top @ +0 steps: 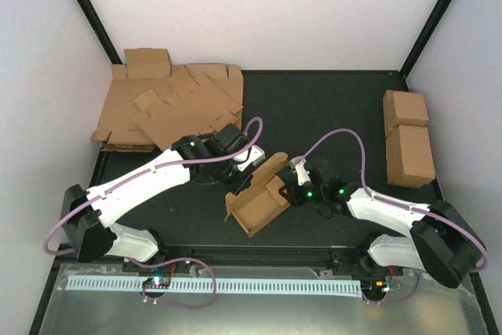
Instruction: Fold the paper box
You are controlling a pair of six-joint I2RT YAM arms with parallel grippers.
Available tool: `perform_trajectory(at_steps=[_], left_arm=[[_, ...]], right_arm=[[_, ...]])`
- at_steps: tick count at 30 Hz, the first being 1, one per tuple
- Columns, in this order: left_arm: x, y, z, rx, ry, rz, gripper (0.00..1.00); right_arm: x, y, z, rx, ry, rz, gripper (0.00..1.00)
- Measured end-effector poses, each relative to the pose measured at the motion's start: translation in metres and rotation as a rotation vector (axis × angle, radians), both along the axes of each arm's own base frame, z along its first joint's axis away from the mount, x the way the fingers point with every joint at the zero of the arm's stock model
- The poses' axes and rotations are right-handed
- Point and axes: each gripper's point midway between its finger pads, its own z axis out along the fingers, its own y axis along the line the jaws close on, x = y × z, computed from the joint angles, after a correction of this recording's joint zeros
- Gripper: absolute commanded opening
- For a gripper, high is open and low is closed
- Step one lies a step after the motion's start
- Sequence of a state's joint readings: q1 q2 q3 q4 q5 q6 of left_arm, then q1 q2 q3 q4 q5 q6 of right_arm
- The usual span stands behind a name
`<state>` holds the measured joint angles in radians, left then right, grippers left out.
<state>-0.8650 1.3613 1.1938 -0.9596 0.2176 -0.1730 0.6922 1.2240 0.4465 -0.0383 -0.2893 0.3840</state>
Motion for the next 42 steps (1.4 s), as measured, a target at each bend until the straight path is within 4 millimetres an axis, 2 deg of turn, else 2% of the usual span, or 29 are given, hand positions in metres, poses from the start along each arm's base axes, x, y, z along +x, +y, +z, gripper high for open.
perform_trajectory(at_steps=[9,12,19,23,30,37,40,42], left_arm=[[0.002,0.0,0.0,-0.013,0.022,0.027,0.02],[0.004,0.001,0.0,-0.02,0.031,0.035,0.02],[0.005,0.003,0.001,-0.045,0.065,0.044,0.01],[0.005,0.003,0.002,-0.06,0.082,0.047,0.02],[0.004,0.002,0.002,-0.075,0.103,0.045,0.02],[0.019,0.013,0.001,-0.086,0.117,0.089,0.02],[0.022,0.014,0.002,-0.106,0.129,0.092,0.02],[0.021,0.014,0.003,-0.12,0.141,0.084,0.02]], right_arm=[[-0.003,0.0,-0.008,-0.105,-0.068,-0.012,0.36],[-0.004,0.0,-0.013,-0.15,-0.08,-0.016,0.28],[-0.001,-0.002,-0.014,-0.222,-0.126,-0.047,0.2],[0.001,-0.003,-0.015,-0.262,-0.145,-0.058,0.09],[0.0,0.002,-0.014,-0.341,-0.212,-0.051,0.02],[0.0,-0.001,-0.016,-0.394,-0.227,-0.058,0.02],[0.002,-0.002,-0.013,-0.404,-0.239,-0.07,0.24],[0.002,-0.002,-0.012,-0.407,-0.243,-0.079,0.28]])
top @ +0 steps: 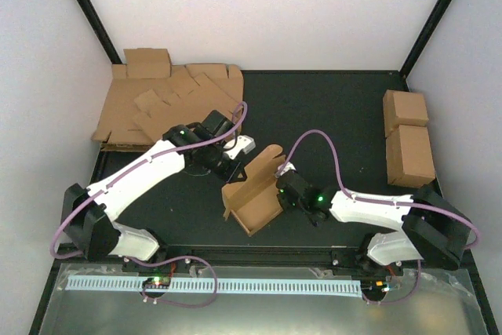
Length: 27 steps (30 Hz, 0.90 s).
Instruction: Fold the paper box
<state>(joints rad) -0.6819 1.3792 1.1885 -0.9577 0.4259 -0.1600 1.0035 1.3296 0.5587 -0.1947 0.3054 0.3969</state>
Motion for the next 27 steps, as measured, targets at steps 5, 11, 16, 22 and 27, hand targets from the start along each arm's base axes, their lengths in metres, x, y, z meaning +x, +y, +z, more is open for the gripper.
perform_trajectory(at_steps=[5,11,16,22,27], left_arm=[[-0.005,-0.006,-0.002,-0.025,0.03,-0.041,0.03],[-0.006,-0.007,-0.007,-0.016,0.039,-0.071,0.1],[0.0,-0.008,0.001,-0.017,0.0,-0.078,0.36],[0.01,-0.005,0.006,0.013,-0.057,-0.06,0.62],[0.013,0.003,0.015,0.027,-0.114,-0.036,0.84]], right_arm=[[0.0,0.0,0.002,0.003,-0.004,0.003,0.29],[-0.002,0.002,0.003,0.013,0.006,0.011,0.43],[-0.002,0.006,0.019,0.069,-0.015,0.011,0.53],[-0.003,0.009,0.039,0.155,-0.024,0.01,0.65],[0.0,0.008,0.053,0.219,-0.019,0.008,0.68]])
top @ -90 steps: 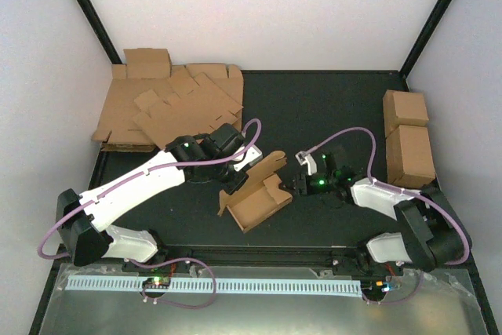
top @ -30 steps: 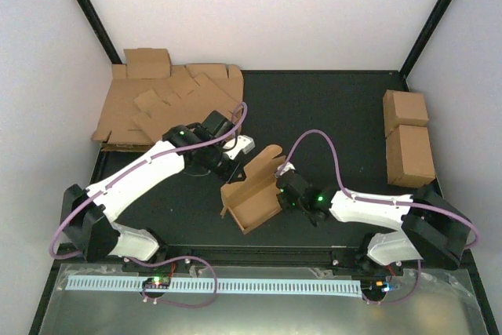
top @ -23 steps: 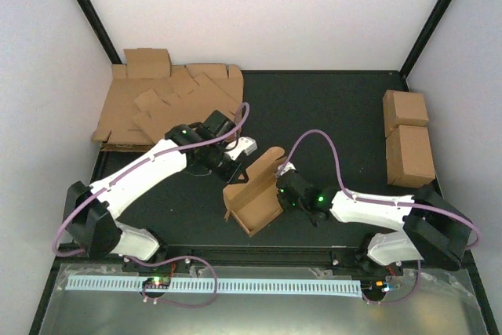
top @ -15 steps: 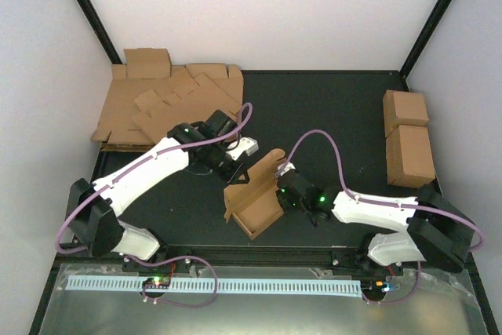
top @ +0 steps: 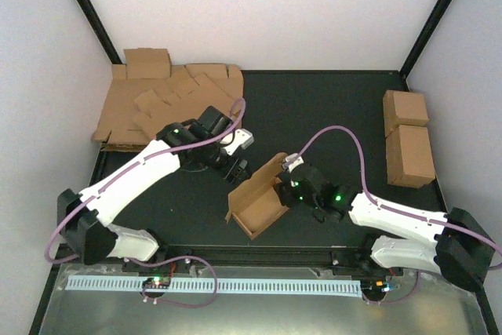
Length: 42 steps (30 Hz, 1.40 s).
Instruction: Fold the paper box
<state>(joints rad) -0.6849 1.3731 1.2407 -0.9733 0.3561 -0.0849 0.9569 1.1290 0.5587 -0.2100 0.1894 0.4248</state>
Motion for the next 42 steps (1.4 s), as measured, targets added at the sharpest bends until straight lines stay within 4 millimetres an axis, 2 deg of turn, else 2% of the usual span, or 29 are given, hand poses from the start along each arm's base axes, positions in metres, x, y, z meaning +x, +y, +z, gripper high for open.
perform_trajectory(at_steps=[2,3,7,9,10,12,14,20,24,27,31,37,42], left_arm=[[-0.001,0.004,0.009,-0.008,-0.04,0.011,0.96],[-0.002,0.008,0.015,-0.013,-0.063,0.022,0.98],[-0.009,0.023,0.042,-0.057,-0.151,0.078,0.99],[-0.014,0.033,0.055,-0.086,-0.19,0.114,0.99],[-0.016,0.037,0.059,-0.096,-0.201,0.133,0.99],[-0.022,0.046,0.062,-0.113,-0.206,0.184,0.99],[-0.029,0.054,0.057,-0.125,-0.188,0.225,0.99],[-0.059,0.076,0.023,-0.169,-0.097,0.343,0.99],[-0.074,0.079,0.007,-0.241,-0.048,0.382,0.99],[-0.084,0.073,-0.011,-0.243,0.006,0.38,0.98],[-0.095,0.065,-0.023,-0.218,0.01,0.359,0.99],[-0.101,0.052,-0.018,-0.253,-0.087,0.326,0.99],[-0.11,0.034,-0.025,-0.208,-0.182,0.256,0.99]], right_arm=[[0.002,-0.002,0.004,0.02,0.004,-0.004,0.69],[0.003,-0.003,0.005,0.025,0.008,-0.005,0.69],[0.008,-0.008,0.006,0.039,0.033,-0.008,0.75],[0.011,-0.01,0.009,0.053,0.037,-0.006,0.83],[0.012,-0.011,0.011,0.06,0.038,-0.006,0.87],[0.015,-0.013,0.015,0.07,0.031,-0.001,0.89],[0.017,-0.015,0.019,0.078,0.026,0.004,0.9],[0.021,-0.011,0.023,0.059,0.029,0.042,0.94],[0.024,-0.007,0.025,0.043,0.026,0.061,0.95],[0.026,-0.005,0.026,0.039,0.023,0.068,0.95],[0.025,-0.005,0.025,0.033,0.023,0.077,0.95],[0.025,-0.003,0.022,0.027,0.035,0.085,0.95],[0.027,0.0,0.025,0.032,0.031,0.089,0.95]])
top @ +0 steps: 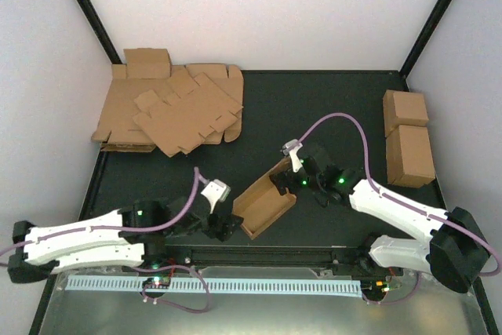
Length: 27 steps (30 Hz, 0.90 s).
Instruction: Fold the paper box
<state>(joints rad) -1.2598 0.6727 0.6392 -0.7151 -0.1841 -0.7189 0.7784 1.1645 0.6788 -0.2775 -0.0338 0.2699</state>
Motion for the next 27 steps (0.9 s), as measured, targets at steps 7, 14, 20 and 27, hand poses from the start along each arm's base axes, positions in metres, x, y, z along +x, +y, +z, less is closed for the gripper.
perform_trajectory(at_steps=[7,14,20,27], left_arm=[[0.014,-0.007,-0.019,0.143,-0.051,0.077,0.84],[0.025,-0.008,-0.018,0.126,-0.049,0.181,0.61],[0.034,-0.005,-0.007,0.075,-0.08,0.249,0.36],[0.048,0.007,0.011,0.015,-0.123,0.314,0.21]], right_arm=[[0.001,0.002,0.003,0.007,-0.003,0.003,0.95],[0.001,0.002,0.003,0.007,-0.003,0.002,0.95],[0.002,0.001,0.007,0.015,-0.013,-0.006,0.95],[0.0,-0.008,0.014,0.033,-0.038,-0.041,0.95]])
